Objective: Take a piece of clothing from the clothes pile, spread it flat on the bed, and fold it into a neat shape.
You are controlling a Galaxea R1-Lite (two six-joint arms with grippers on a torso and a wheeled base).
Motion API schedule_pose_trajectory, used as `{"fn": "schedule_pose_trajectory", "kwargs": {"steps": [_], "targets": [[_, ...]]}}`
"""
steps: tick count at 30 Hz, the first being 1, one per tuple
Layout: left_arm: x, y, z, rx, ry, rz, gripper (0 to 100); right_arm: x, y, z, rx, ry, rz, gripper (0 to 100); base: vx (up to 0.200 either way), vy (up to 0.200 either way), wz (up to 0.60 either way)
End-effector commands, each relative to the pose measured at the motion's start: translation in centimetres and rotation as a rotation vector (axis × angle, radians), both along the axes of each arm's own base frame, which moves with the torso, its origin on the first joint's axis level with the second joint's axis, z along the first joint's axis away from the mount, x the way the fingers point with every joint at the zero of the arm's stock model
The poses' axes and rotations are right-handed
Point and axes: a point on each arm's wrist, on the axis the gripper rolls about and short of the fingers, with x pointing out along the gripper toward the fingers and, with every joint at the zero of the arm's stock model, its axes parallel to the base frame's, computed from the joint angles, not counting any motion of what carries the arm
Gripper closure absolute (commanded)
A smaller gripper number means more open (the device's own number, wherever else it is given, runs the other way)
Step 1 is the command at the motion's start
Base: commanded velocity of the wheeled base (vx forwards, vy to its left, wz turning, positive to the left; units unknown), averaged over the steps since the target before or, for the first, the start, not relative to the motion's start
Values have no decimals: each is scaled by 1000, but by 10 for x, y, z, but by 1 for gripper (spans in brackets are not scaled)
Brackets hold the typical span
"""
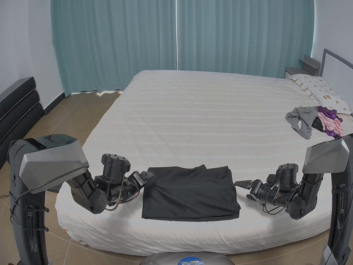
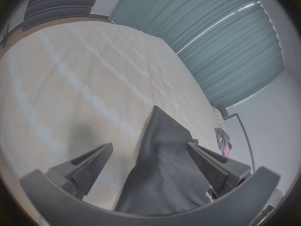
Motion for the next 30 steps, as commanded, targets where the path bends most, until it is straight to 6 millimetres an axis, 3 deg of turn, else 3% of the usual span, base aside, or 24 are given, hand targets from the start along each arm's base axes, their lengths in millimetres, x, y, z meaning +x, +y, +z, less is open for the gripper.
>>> {"fn": "schedule_pose_trajectory", "kwargs": {"steps": [1,6,11,13,16,24,25,26,30], "targets": [[-14,6,11,16,-10,29,0,-2,4,1,-12,1,-1,0,0,0,0],[-21,21,37,17,-106,112,0,-12,3,21,-31,-45,-43,0,0,0,0],[-56,35,88,-15,-205,120,0,-48,-6,74,-52,-153,-64,0,0,0,0],[-63,37,97,-22,-225,122,0,-56,-8,84,-66,-181,-72,0,0,0,0],[-89,48,126,-25,-315,146,0,-87,-19,116,-160,-310,-100,0,0,0,0],[-161,74,173,80,-533,181,0,-147,-38,159,-285,-551,-150,0,0,0,0],[-164,76,174,82,-545,179,0,-149,-39,160,-287,-558,-150,0,0,0,0],[-184,82,181,122,-605,167,0,-159,-43,166,-311,-603,-160,0,0,0,0],[-220,97,185,269,-709,193,0,-183,-50,178,-363,-691,-180,0,0,0,0]]}}
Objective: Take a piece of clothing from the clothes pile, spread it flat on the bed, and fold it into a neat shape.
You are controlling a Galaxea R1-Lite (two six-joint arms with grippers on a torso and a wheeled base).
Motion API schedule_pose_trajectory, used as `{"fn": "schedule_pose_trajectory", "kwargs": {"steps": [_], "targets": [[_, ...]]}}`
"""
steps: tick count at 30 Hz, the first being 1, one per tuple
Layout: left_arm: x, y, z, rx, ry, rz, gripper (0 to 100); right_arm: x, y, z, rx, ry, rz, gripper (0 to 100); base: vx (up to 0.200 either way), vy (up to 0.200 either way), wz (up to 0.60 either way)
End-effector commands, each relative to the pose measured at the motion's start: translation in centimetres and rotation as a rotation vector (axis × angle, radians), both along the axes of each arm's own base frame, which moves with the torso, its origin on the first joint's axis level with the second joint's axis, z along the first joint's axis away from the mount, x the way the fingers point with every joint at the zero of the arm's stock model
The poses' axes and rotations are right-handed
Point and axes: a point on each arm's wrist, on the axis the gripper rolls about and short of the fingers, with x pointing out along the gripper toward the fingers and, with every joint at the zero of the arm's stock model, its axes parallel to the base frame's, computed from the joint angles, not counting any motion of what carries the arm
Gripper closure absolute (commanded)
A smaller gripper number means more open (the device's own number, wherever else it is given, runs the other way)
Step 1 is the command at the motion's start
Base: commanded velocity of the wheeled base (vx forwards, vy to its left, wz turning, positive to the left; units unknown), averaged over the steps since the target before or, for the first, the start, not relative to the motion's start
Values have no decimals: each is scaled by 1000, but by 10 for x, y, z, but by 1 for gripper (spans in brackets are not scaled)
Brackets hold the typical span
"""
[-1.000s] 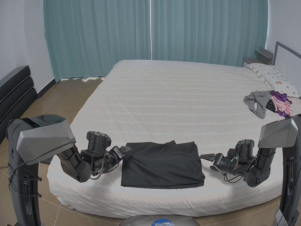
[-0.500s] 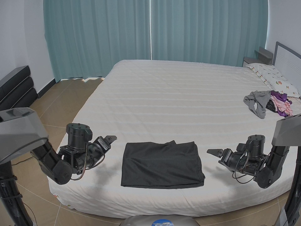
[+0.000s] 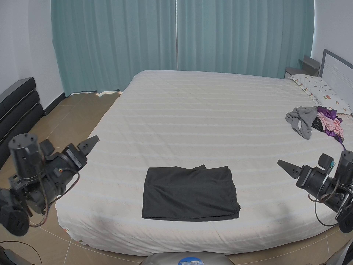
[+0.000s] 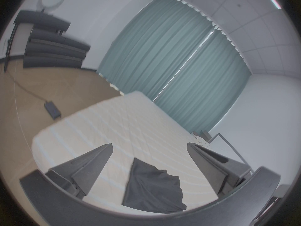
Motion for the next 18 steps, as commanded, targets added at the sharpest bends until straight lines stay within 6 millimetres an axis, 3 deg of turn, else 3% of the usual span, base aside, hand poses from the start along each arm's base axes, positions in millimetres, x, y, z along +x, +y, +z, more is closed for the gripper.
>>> {"fn": "schedule_pose_trajectory", "kwargs": {"steps": [1,3,4,12,16,17,18], "targets": [[-87,33,22,169,-232,92,0,-66,-20,35,-90,-232,-62,0,0,0,0],[-90,34,22,176,-239,98,0,-68,-20,36,-95,-235,-65,0,0,0,0],[-107,41,23,245,-278,139,0,-86,-23,40,-125,-261,-67,0,0,0,0],[-166,62,27,400,-333,193,0,-150,-31,56,-198,-329,-63,0,0,0,0],[-192,71,24,443,-341,221,0,-183,-34,49,-230,-288,-54,0,0,0,0],[-203,74,23,471,-334,247,0,-199,-36,46,-251,-266,-50,0,0,0,0],[-203,74,23,471,-334,247,0,-199,-36,46,-251,-266,-50,0,0,0,0]]}}
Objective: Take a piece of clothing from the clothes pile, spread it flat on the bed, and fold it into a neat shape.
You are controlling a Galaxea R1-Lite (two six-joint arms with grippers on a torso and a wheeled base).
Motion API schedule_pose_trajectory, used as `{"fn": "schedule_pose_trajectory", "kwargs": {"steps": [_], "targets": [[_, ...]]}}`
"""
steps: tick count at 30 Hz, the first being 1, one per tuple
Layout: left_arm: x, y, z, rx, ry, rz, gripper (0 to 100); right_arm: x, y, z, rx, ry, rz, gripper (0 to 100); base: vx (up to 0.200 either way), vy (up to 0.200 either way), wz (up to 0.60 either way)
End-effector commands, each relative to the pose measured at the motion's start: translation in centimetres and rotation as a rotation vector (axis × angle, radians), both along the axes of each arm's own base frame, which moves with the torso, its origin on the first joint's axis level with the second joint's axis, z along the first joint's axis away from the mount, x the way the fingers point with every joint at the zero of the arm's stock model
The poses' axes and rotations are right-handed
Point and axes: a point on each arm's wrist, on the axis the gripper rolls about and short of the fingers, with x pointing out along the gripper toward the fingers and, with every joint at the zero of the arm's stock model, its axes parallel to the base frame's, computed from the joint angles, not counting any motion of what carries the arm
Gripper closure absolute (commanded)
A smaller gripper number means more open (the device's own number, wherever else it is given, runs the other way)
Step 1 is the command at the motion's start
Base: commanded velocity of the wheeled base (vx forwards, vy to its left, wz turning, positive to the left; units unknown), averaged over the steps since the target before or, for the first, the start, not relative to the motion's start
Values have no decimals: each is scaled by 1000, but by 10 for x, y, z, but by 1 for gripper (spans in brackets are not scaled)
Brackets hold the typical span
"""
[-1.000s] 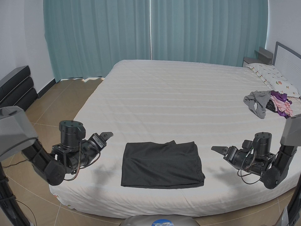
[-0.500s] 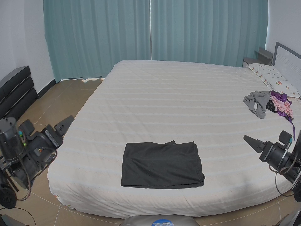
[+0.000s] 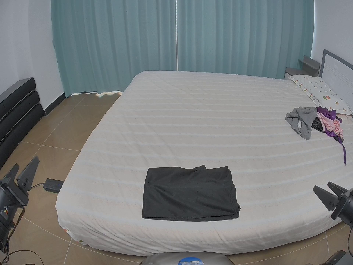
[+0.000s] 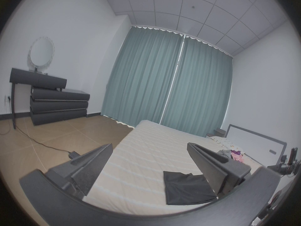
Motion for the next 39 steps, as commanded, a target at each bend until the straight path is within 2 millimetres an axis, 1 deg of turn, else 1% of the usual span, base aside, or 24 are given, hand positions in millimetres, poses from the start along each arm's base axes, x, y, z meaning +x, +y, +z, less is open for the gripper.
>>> {"fn": "schedule_pose_trajectory", "kwargs": {"steps": [1,2,3,5,9,11,12,14,18,20,21,22,23,26,27,29,30,31,32,33,36,37,39], "targets": [[-81,27,-4,121,-129,136,0,-97,-12,15,-74,-162,-8,0,0,0,0],[-83,27,-5,128,-128,147,0,-101,-12,16,-75,-154,-11,0,0,0,0],[-89,28,-9,155,-126,176,0,-111,-13,18,-79,-131,-14,0,0,0,0],[-97,28,-14,189,-133,215,0,-120,-14,18,-85,-112,-17,0,0,0,0],[-105,28,-19,209,-134,268,0,-122,-15,15,-98,-121,-41,0,0,0,0],[-108,27,-22,217,-130,300,0,-122,-15,10,-125,-123,-53,0,0,0,0],[-111,27,-25,218,-125,312,0,-123,-16,4,-168,-138,-64,0,0,0,0],[-114,27,-29,222,-121,316,0,-123,-16,0,-224,-144,-78,0,0,0,0],[-116,26,-34,229,-116,346,0,-121,-17,0,-265,-158,-161,0,0,0,0],[-119,25,-40,244,-117,358,0,-122,-18,1,-279,-160,-229,0,0,0,0],[-119,25,-41,247,-116,358,0,-122,-18,1,-281,-161,-234,0,0,0,0],[-120,25,-45,280,-108,366,0,-123,-17,3,-307,-156,-297,0,0,0,0],[-119,25,-46,294,-103,369,0,-123,-16,5,-321,-156,-322,0,0,0,0],[-117,25,-49,304,-101,342,0,-123,-14,7,-337,-153,-353,0,0,0,0],[-117,24,-49,305,-99,334,0,-123,-14,4,-341,-147,-356,0,0,0,0],[-114,24,-55,311,-84,307,0,-123,-13,-8,-351,-147,-334,0,0,0,0],[-114,24,-55,311,-84,307,0,-123,-13,-8,-351,-147,-334,0,0,0,0],[-111,24,-61,312,-69,297,0,-125,-13,-16,-356,-174,-305,0,0,0,0],[-109,24,-65,317,-63,290,0,-127,-14,-19,-367,-203,-280,0,0,0,0],[-107,23,-69,323,-69,279,0,-125,-14,-20,-383,-218,-276,0,0,0,0],[-100,22,-76,359,-140,250,0,-120,-13,-14,-377,-352,-295,0,0,0,0],[-100,22,-76,367,-163,236,0,-115,-13,-16,-379,-403,-301,0,0,0,0],[-100,22,-76,368,-170,219,0,-111,-13,-20,-388,-439,-305,0,0,0,0]]}}
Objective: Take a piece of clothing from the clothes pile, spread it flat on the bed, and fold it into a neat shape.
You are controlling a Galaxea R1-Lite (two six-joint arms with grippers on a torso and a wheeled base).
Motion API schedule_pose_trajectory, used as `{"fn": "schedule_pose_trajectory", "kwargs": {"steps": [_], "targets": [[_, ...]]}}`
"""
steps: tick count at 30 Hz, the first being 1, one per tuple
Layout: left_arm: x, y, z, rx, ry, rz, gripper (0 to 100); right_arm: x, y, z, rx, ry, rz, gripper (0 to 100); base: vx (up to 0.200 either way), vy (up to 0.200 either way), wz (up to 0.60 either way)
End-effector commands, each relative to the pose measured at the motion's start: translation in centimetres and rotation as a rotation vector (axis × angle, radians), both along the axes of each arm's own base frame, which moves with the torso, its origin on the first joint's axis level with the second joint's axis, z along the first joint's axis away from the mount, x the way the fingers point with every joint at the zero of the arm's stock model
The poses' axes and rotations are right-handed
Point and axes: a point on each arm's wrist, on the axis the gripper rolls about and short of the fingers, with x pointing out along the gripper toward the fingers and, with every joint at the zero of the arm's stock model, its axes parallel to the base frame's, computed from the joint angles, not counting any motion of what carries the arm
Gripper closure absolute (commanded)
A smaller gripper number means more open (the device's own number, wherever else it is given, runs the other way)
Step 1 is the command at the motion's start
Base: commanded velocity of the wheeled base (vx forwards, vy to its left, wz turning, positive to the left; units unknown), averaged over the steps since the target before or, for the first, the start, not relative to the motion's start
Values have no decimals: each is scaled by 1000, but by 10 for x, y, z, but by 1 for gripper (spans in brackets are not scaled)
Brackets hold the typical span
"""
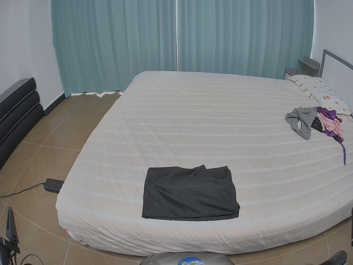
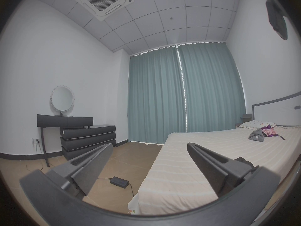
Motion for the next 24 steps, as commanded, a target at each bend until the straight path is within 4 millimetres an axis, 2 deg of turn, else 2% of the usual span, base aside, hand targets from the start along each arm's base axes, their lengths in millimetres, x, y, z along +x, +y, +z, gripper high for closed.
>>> {"fn": "schedule_pose_trajectory", "kwargs": {"steps": [1,3,7,13,24], "targets": [[7,-2,-13,47,-21,-73,0,15,0,-23,-82,-136,21,0,0,0,0],[7,-2,-13,50,-19,-98,0,19,1,-31,-126,-171,27,0,0,0,0],[7,-4,-16,59,11,-159,0,20,1,-33,-125,-150,47,0,0,0,0],[9,-4,-26,55,107,-173,0,23,1,-51,-105,23,54,0,0,0,0],[9,-5,-30,35,145,-231,0,23,1,-52,-48,30,55,0,0,0,0]]}}
